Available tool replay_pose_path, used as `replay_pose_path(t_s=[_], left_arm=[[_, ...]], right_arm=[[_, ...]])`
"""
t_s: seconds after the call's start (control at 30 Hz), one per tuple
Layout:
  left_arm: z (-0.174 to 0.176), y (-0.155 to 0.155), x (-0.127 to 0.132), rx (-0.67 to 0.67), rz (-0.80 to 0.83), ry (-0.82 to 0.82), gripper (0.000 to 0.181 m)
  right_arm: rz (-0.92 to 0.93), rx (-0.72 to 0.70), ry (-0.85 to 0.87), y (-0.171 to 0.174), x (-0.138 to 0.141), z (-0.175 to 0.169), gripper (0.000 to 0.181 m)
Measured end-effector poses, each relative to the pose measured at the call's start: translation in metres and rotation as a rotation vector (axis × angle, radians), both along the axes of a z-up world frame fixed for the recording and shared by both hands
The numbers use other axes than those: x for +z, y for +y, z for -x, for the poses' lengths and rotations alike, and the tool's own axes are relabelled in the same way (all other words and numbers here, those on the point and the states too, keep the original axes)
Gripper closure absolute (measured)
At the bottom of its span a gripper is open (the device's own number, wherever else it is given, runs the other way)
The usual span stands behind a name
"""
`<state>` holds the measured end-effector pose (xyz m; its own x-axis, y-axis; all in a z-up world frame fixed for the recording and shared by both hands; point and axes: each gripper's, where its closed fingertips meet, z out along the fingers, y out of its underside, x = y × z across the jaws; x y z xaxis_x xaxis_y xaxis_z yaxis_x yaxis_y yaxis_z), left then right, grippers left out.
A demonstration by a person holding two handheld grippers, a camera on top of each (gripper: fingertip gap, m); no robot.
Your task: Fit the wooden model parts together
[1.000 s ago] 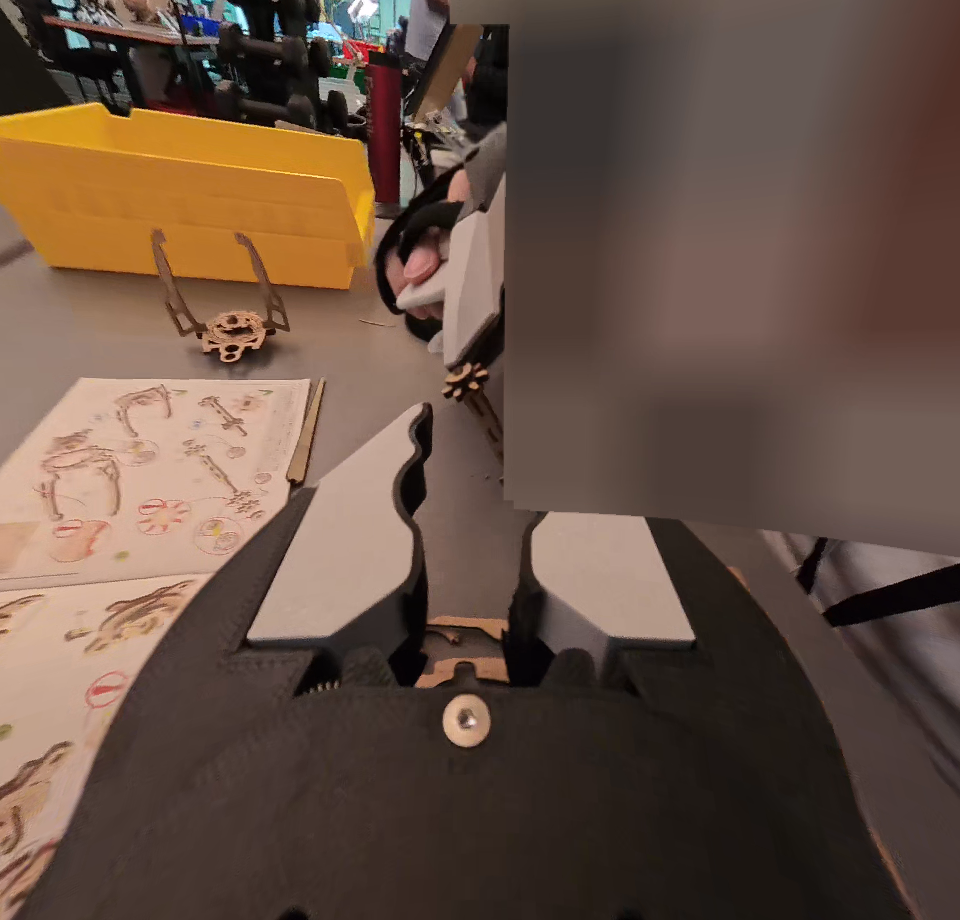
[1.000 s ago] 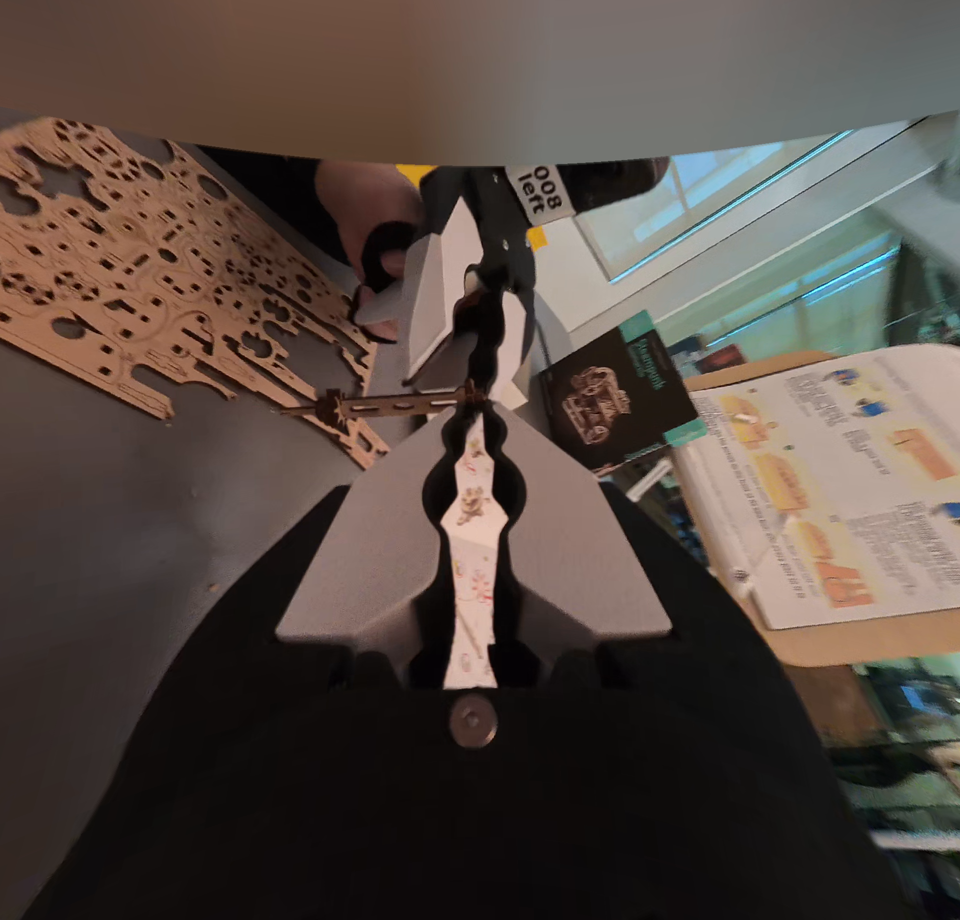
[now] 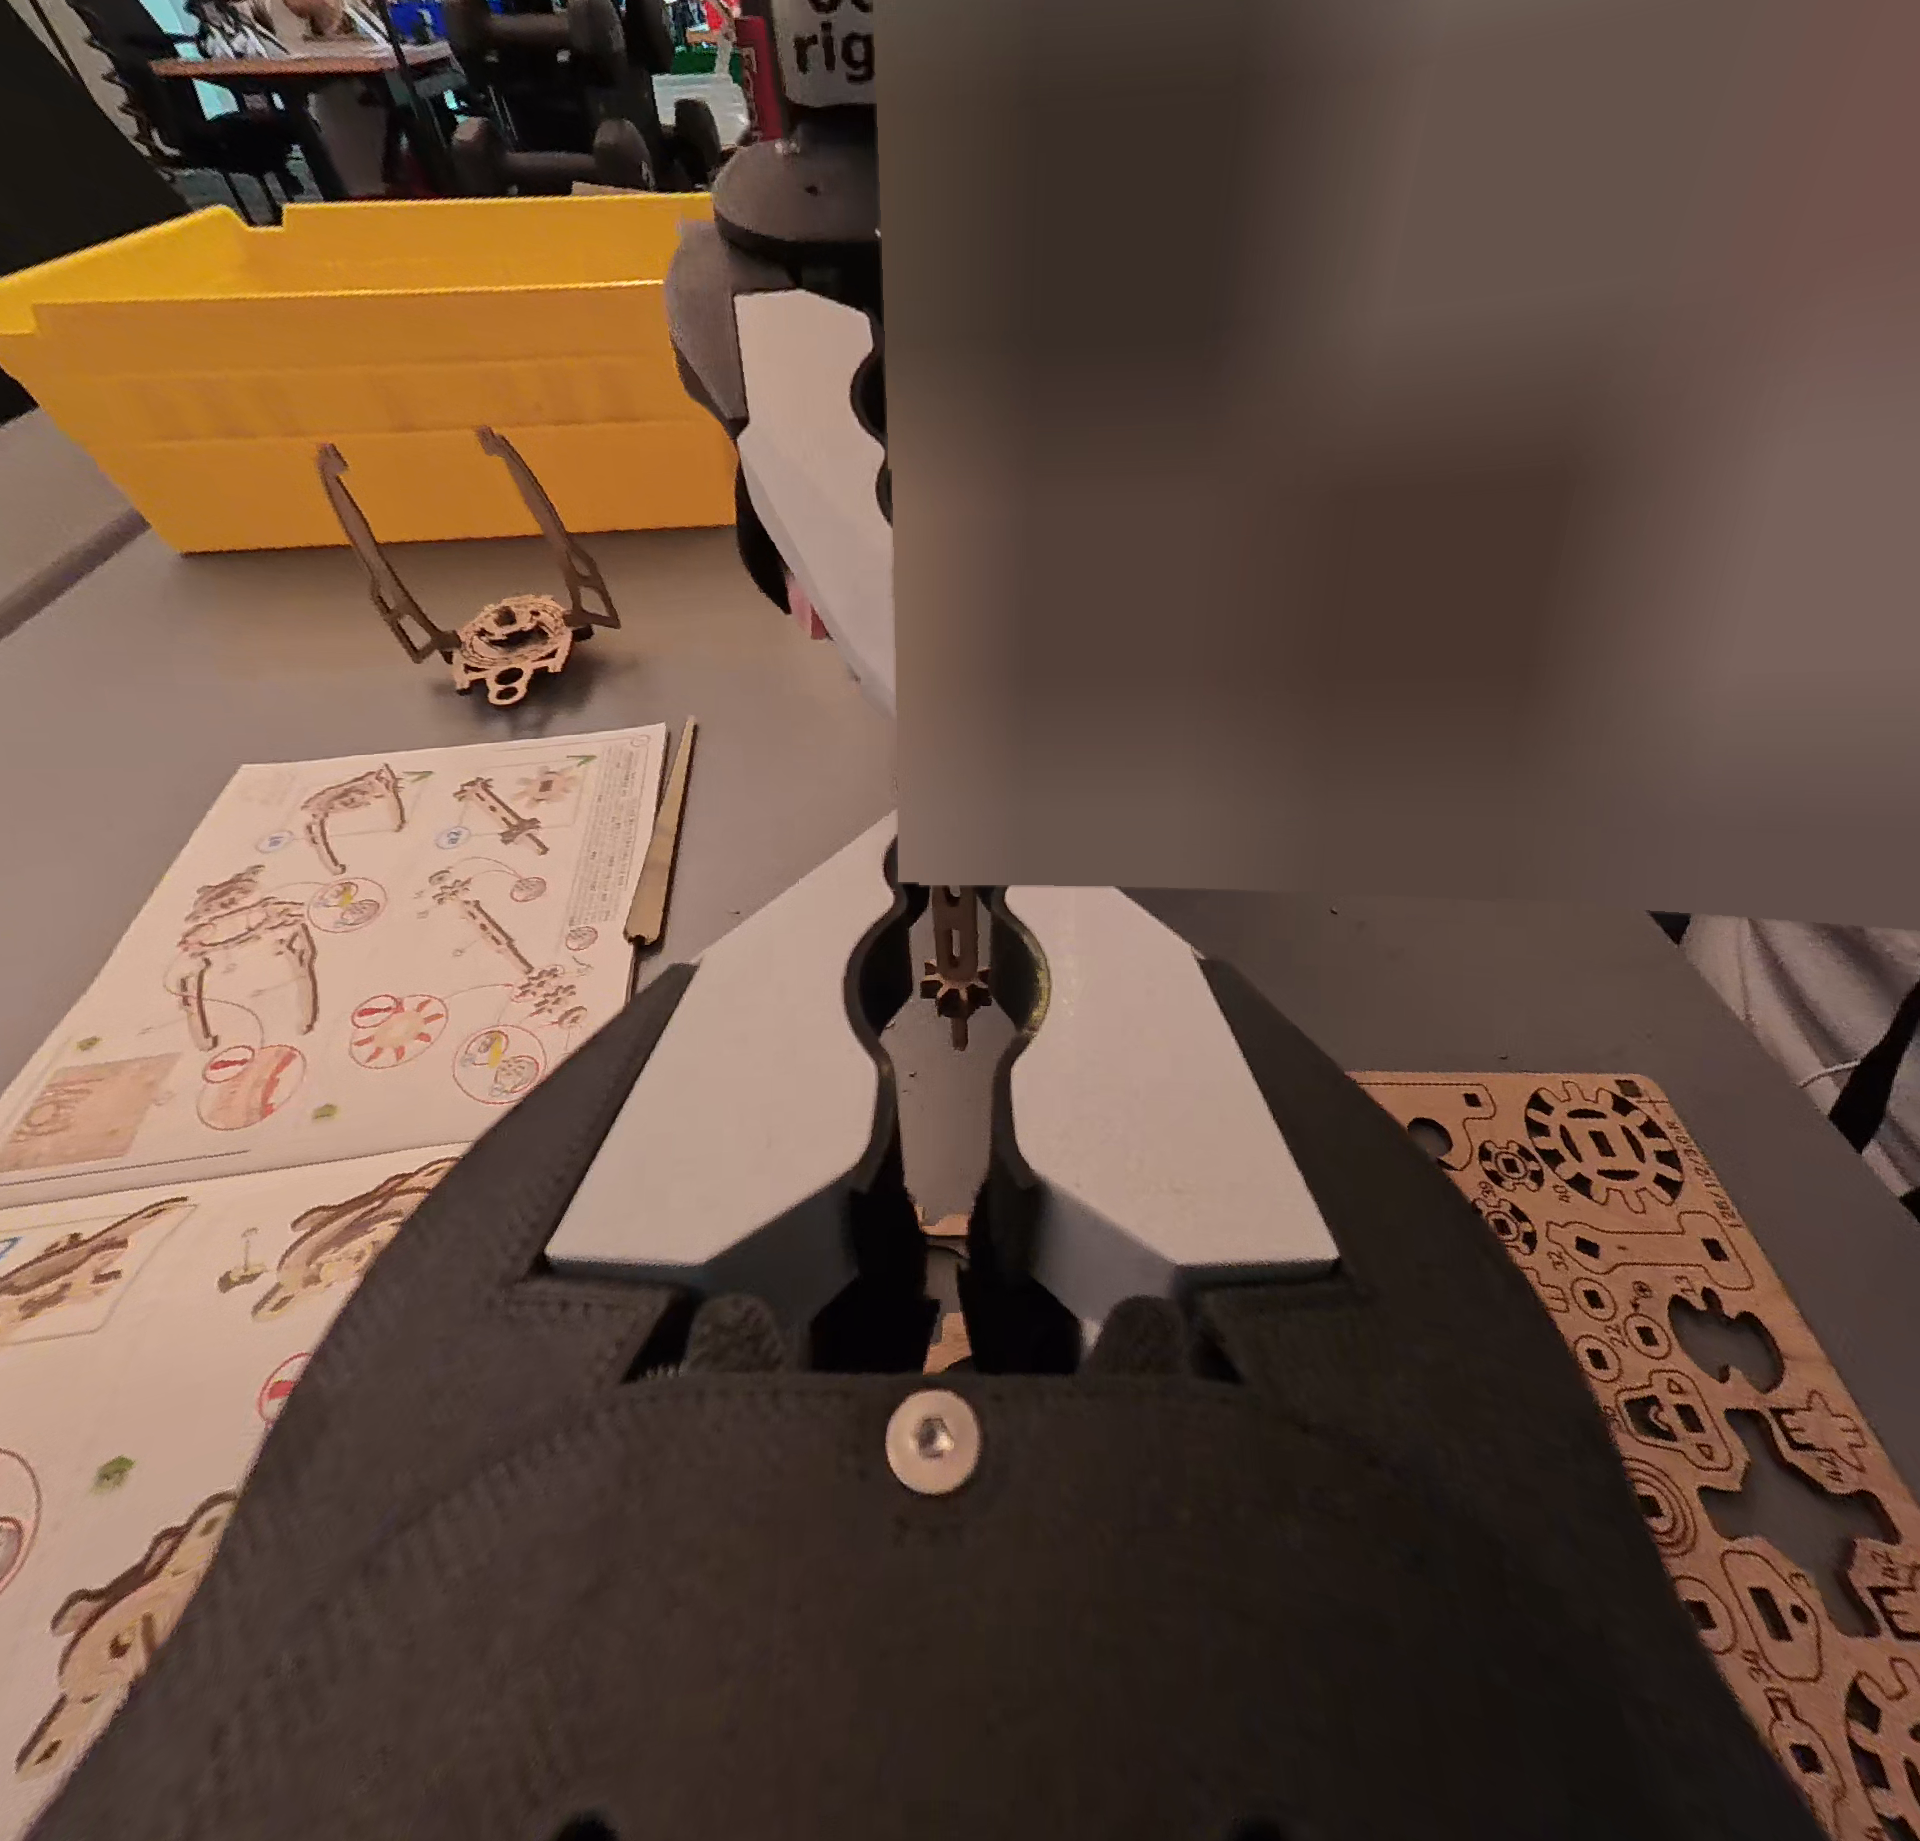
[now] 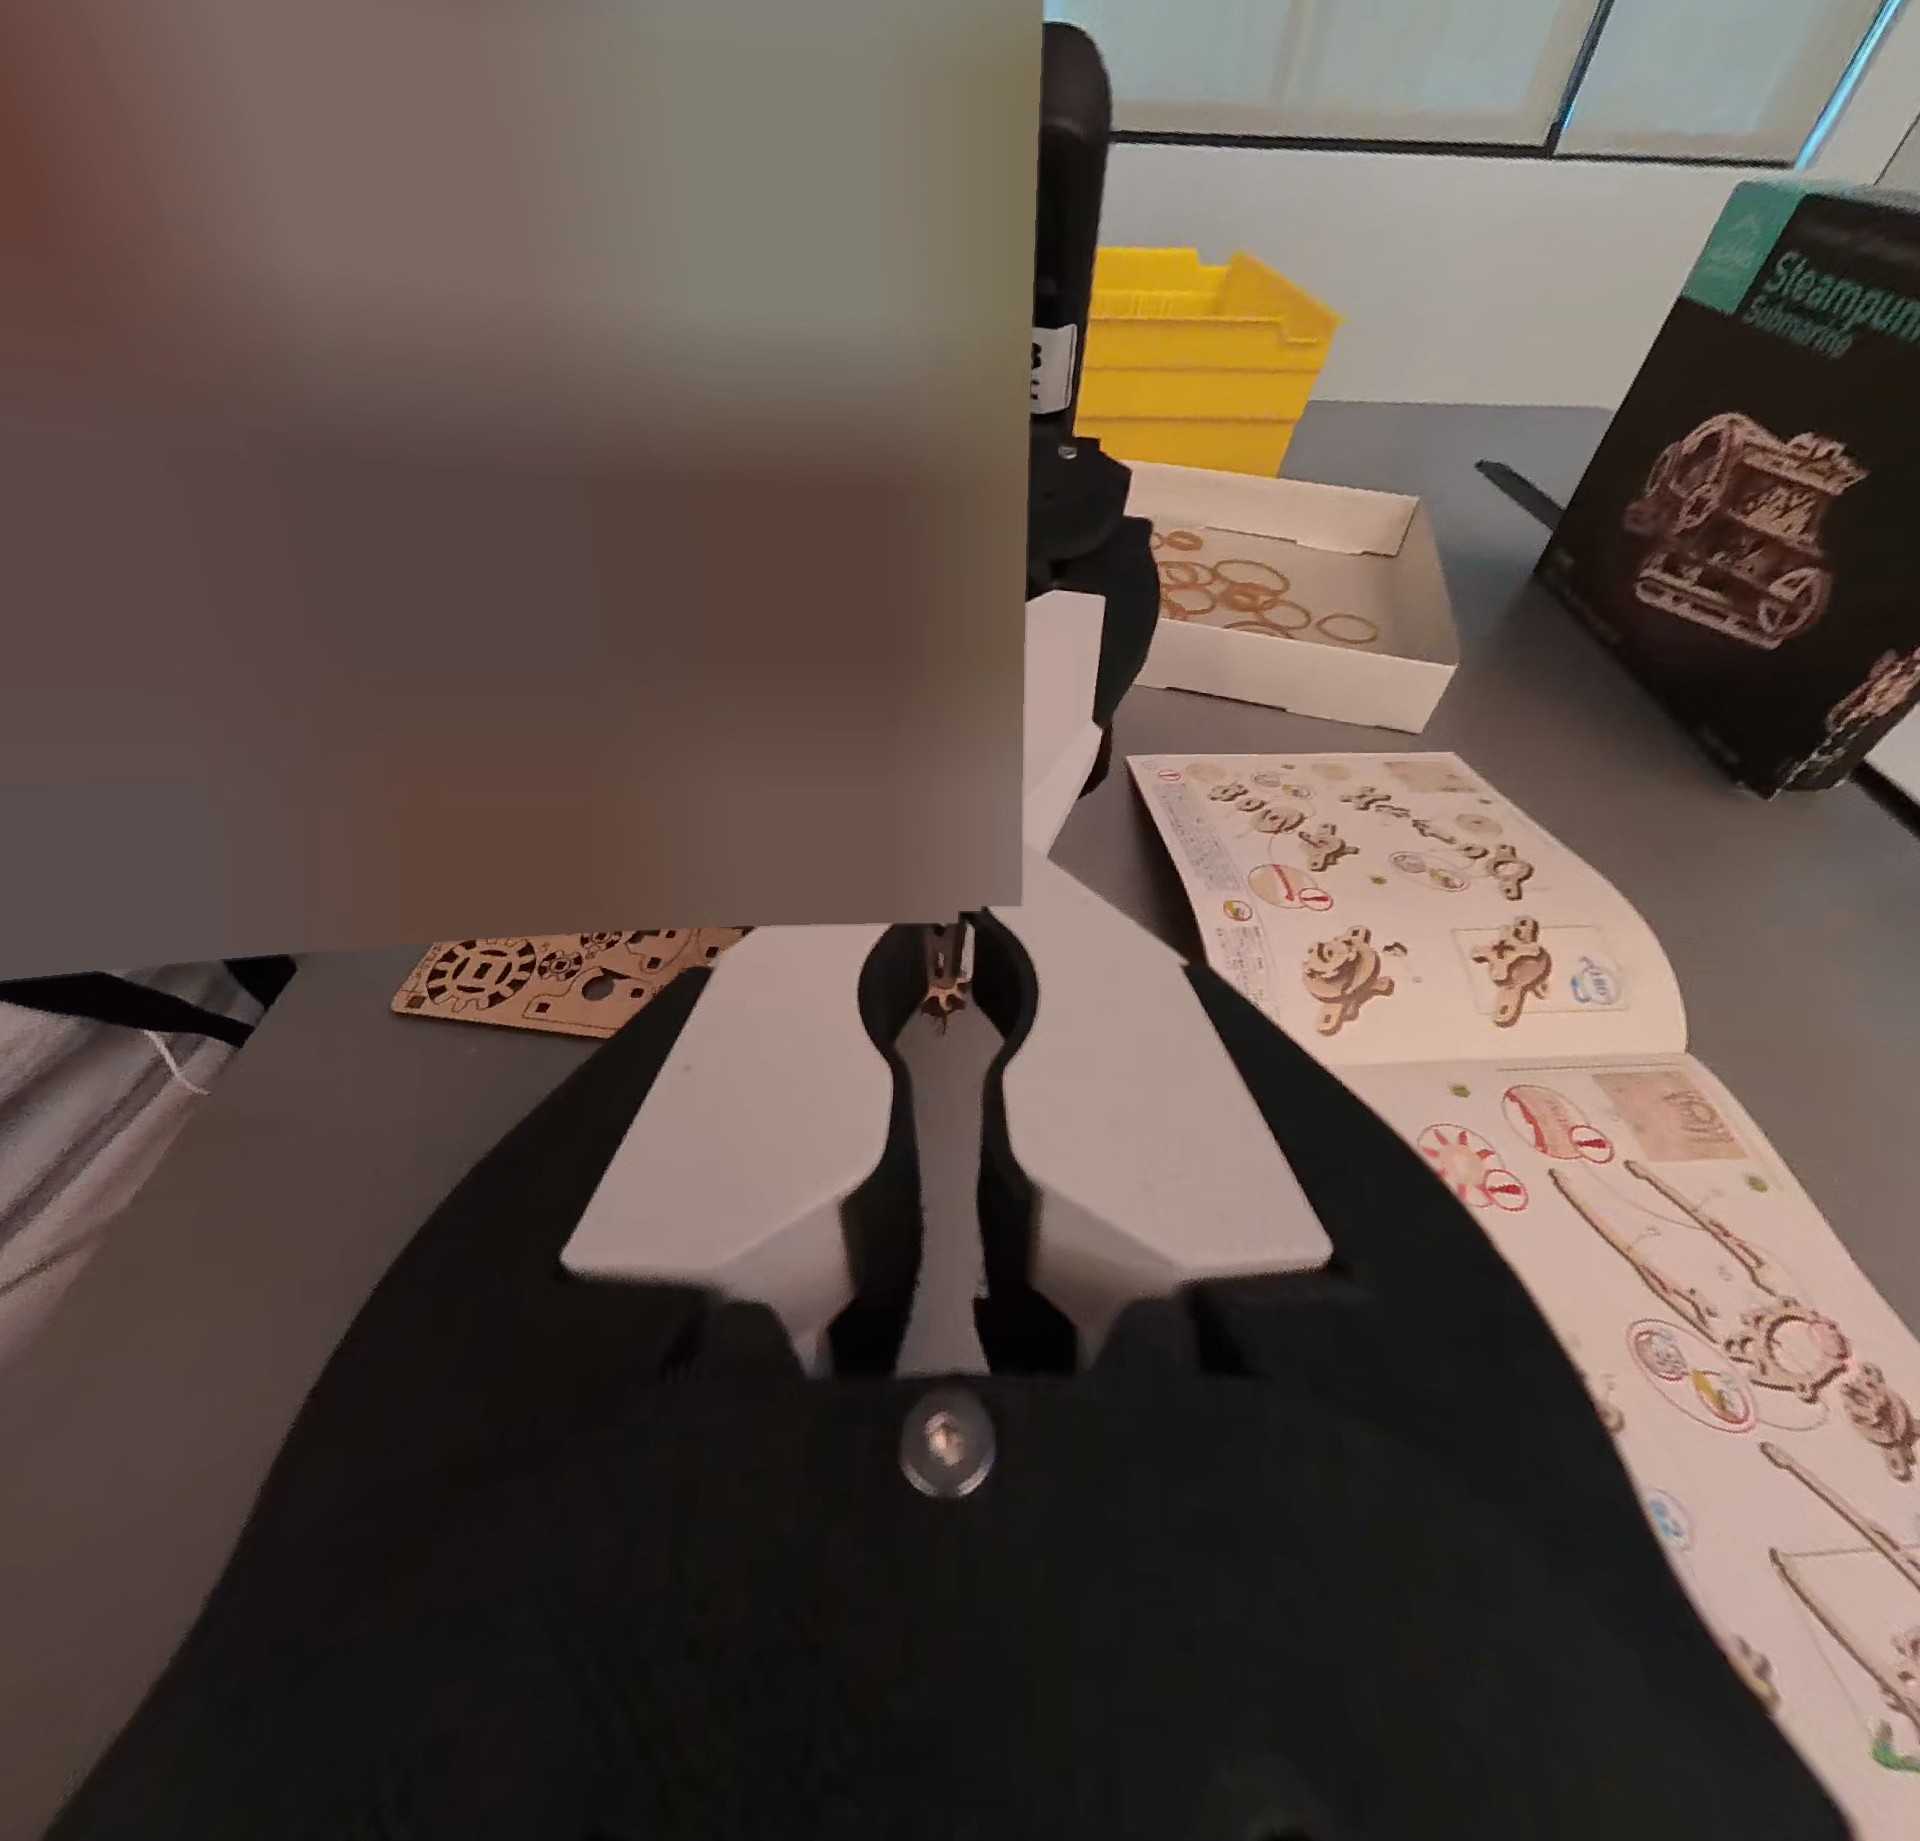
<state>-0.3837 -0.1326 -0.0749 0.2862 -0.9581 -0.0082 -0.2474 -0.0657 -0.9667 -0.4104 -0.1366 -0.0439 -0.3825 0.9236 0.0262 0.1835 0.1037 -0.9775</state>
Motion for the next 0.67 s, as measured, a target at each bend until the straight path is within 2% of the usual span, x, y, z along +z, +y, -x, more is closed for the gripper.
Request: replay_pose_path(t_s=[0.03, 0.3, 0.4, 0.67], left_arm=[[-0.0006, -0.001, -0.0002, -0.01, 0.01, -0.004, 0.176], [-0.002, 0.0, -0.0037, -0.008, 0.034, 0.009, 0.176], [0.0003, 0.0028, -0.0005, 0.01, 0.038, -0.014, 0.177], [0.0015, 0.0032, 0.0053, 0.021, 0.034, -0.042, 0.177]], right_arm=[[0.015, 0.008, -0.004, -0.0004, -0.0003, -0.0003, 0.181], [0.089, 0.029, -0.033, 0.002, -0.0038, -0.0014, 0.18], [0.13, 0.041, -0.027, 0.0008, -0.0013, -0.0011, 0.173], [0.197, 0.032, 0.002, 0.0027, 0.0029, 0.0022, 0.175]])
